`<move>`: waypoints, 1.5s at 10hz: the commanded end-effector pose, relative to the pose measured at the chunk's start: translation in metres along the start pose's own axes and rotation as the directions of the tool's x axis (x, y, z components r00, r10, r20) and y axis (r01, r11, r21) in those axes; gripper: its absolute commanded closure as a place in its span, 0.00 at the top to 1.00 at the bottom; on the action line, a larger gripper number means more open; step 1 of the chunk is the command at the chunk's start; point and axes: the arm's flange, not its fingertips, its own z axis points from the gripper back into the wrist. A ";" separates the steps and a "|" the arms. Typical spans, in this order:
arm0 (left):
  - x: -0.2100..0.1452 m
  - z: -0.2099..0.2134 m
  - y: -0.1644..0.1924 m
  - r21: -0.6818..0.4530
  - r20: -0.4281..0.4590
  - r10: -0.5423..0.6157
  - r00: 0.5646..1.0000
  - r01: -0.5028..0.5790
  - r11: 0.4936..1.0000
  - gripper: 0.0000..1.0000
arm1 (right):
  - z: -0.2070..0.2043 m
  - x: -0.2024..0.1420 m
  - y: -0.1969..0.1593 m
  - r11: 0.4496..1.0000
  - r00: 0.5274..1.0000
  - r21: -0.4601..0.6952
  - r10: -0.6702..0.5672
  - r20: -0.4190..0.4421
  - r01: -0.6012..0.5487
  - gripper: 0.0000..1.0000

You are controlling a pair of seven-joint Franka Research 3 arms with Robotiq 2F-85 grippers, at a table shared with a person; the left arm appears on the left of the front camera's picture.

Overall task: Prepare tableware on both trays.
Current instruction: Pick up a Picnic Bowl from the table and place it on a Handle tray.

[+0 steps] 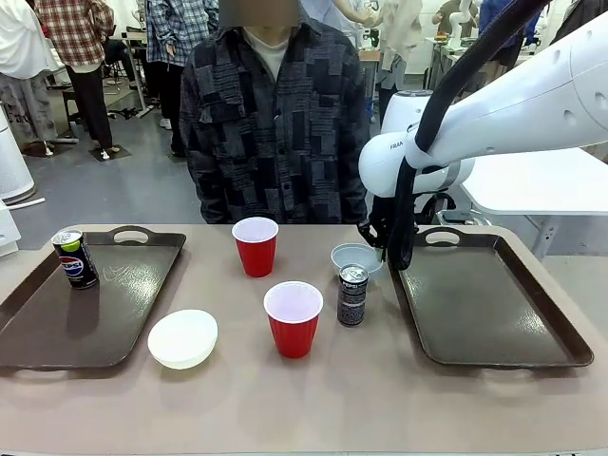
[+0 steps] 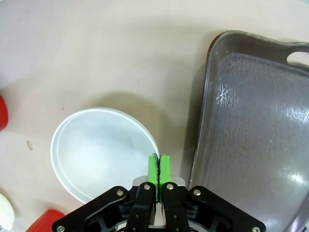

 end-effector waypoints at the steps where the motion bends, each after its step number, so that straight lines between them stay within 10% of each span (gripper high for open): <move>1: 0.001 0.001 0.000 -0.007 0.015 0.002 1.000 -0.002 1.000 1.00 | 0.013 0.002 0.000 1.000 1.000 -0.008 -0.019 0.000 0.019 0.00; 7: 0.001 0.001 0.000 -0.007 0.015 0.002 1.000 -0.002 1.000 1.00 | 0.168 -0.084 -0.040 0.998 0.998 -0.028 0.052 0.044 -0.051 0.00; 13: 0.001 0.001 0.000 -0.007 0.015 0.002 1.000 -0.002 1.000 1.00 | 0.149 -0.189 -0.128 0.995 1.000 0.100 -0.029 -0.009 0.029 0.00; 15: 0.001 0.001 0.000 -0.007 0.015 0.002 1.000 -0.002 1.000 1.00 | 0.155 -0.173 -0.121 0.998 0.999 0.051 -0.031 -0.042 0.033 0.00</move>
